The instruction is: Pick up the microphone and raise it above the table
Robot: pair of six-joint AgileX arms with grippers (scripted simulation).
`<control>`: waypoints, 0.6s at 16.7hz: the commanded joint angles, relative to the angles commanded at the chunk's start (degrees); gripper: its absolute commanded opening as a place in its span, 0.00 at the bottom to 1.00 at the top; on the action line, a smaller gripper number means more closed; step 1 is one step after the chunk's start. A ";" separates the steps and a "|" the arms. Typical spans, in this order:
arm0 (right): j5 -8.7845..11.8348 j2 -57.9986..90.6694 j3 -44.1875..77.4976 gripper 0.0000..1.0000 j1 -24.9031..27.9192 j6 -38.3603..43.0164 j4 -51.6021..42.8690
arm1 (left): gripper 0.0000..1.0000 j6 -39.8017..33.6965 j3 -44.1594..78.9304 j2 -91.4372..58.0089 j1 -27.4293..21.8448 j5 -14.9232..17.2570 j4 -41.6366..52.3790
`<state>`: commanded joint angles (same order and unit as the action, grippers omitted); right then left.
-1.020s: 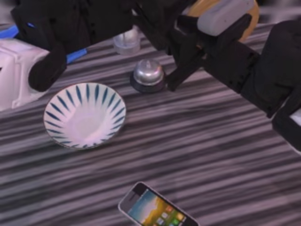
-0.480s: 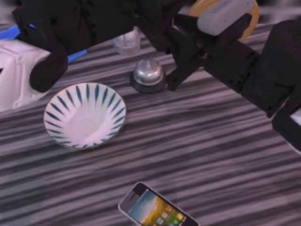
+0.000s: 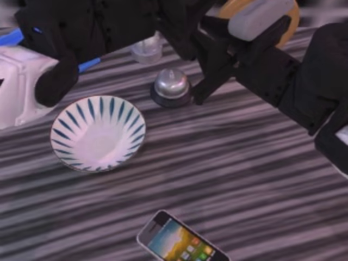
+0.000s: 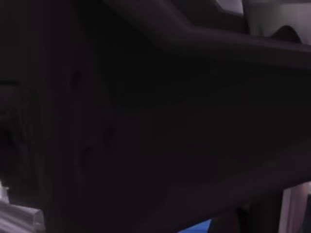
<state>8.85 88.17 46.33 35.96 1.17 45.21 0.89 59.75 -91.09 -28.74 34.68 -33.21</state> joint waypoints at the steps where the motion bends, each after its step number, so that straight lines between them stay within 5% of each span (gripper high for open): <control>1: 0.00 0.00 0.00 0.38 0.00 0.00 0.00 | 0.00 0.00 0.00 0.00 0.00 0.00 0.00; 10: 0.00 0.00 0.00 1.00 0.00 0.00 0.00 | 0.00 0.00 0.00 0.00 0.00 0.00 0.00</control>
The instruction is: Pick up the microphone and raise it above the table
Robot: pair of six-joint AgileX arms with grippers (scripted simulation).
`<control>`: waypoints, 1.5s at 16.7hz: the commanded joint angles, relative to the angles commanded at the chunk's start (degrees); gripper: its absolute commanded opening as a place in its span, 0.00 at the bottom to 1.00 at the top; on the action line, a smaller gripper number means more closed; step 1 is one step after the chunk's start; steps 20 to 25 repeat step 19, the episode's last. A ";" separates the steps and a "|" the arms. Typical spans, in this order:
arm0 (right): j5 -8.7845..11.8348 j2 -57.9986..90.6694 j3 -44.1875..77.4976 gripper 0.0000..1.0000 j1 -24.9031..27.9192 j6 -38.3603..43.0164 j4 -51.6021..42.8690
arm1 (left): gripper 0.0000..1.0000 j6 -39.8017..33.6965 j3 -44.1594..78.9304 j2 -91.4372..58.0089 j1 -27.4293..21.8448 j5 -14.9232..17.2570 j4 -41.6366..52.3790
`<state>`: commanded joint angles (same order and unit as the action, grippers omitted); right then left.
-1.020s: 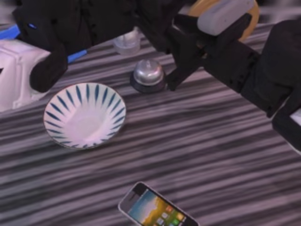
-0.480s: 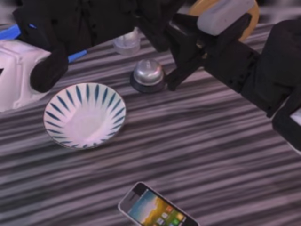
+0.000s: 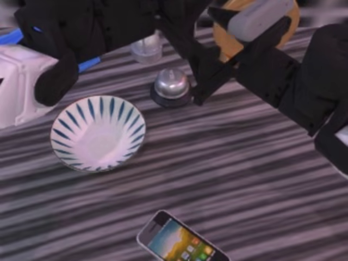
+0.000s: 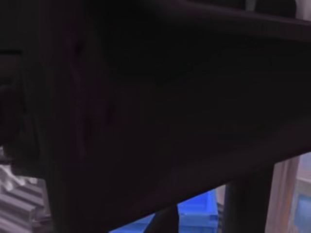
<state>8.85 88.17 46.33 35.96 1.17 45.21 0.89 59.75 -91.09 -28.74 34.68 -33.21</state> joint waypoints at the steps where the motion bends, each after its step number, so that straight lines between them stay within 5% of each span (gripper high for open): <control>1: 0.00 0.00 0.00 1.00 0.00 0.00 0.00 | 0.00 0.00 0.00 0.00 0.00 0.00 0.00; 9: -0.14 0.15 -0.48 1.00 -0.20 -0.17 -0.07 | 0.00 0.21 0.23 0.34 0.13 -0.15 0.10; 17: 2.38 -15.11 -13.42 1.00 -2.07 -0.08 -2.25 | 0.00 -0.18 -3.65 4.28 8.62 7.19 0.05; 25: 2.59 -15.92 -14.18 1.00 -2.15 -0.07 -2.33 | 0.00 -0.21 -3.93 4.56 9.23 7.69 0.05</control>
